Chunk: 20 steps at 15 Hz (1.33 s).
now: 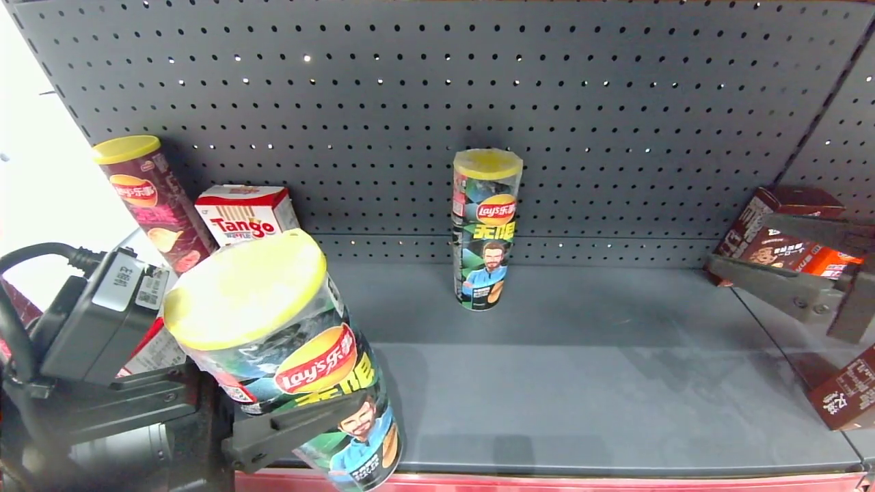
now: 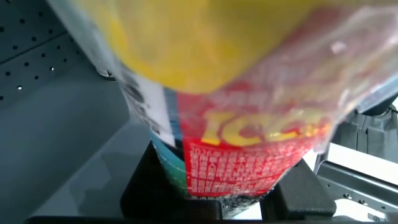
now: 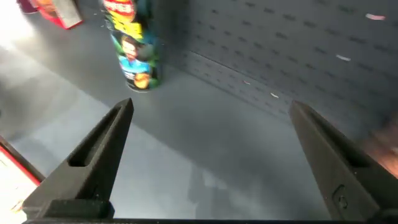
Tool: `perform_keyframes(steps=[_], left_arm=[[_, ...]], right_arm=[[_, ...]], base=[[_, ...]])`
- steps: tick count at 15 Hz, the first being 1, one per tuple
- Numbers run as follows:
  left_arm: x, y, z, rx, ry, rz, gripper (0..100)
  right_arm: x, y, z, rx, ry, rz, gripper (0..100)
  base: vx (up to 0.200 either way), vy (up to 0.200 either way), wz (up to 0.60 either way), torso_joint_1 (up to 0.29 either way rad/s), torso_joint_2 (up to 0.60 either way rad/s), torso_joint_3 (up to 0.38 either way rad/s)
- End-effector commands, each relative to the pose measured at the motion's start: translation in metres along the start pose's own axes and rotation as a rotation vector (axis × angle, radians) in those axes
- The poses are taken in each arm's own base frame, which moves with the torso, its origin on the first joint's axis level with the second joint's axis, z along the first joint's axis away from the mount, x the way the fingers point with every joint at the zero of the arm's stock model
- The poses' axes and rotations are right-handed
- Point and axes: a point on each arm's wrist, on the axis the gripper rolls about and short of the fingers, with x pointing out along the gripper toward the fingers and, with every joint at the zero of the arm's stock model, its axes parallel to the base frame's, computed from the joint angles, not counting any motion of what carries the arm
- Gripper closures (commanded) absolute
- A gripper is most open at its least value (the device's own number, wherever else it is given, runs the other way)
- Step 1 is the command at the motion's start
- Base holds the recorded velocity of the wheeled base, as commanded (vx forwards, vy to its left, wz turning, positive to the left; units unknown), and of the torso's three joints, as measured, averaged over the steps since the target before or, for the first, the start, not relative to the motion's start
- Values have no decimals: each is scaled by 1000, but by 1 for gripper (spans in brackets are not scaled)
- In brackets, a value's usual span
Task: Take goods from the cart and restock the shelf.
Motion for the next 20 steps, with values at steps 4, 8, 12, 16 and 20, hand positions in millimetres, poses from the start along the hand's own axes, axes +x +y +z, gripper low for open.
perform_keyframes(steps=[4,8,12,16,20], left_arm=[[2,1,-1,-6,6,2,100],[1,3,-2,-21,9,12,100],[3,5,1,-29,-19,11,100],[3,5,1,-30,-20,13,100],[2,4,2,-30,-23,13,100]], right_arm=[[68,1,-10,10,28,183,0],[107,-5,-1,-15,-34,413,0],[139,-15,-8,-73,-104,611,0],[161,-18,-8,-76,-116,635,0],[181,-19,-16,-78,-120,642,0]], base=[[0,0,0,0,0,0],[0,0,0,0,0,0],[0,0,0,0,0,0],[0,0,0,0,0,0],[0,0,0,0,0,0]])
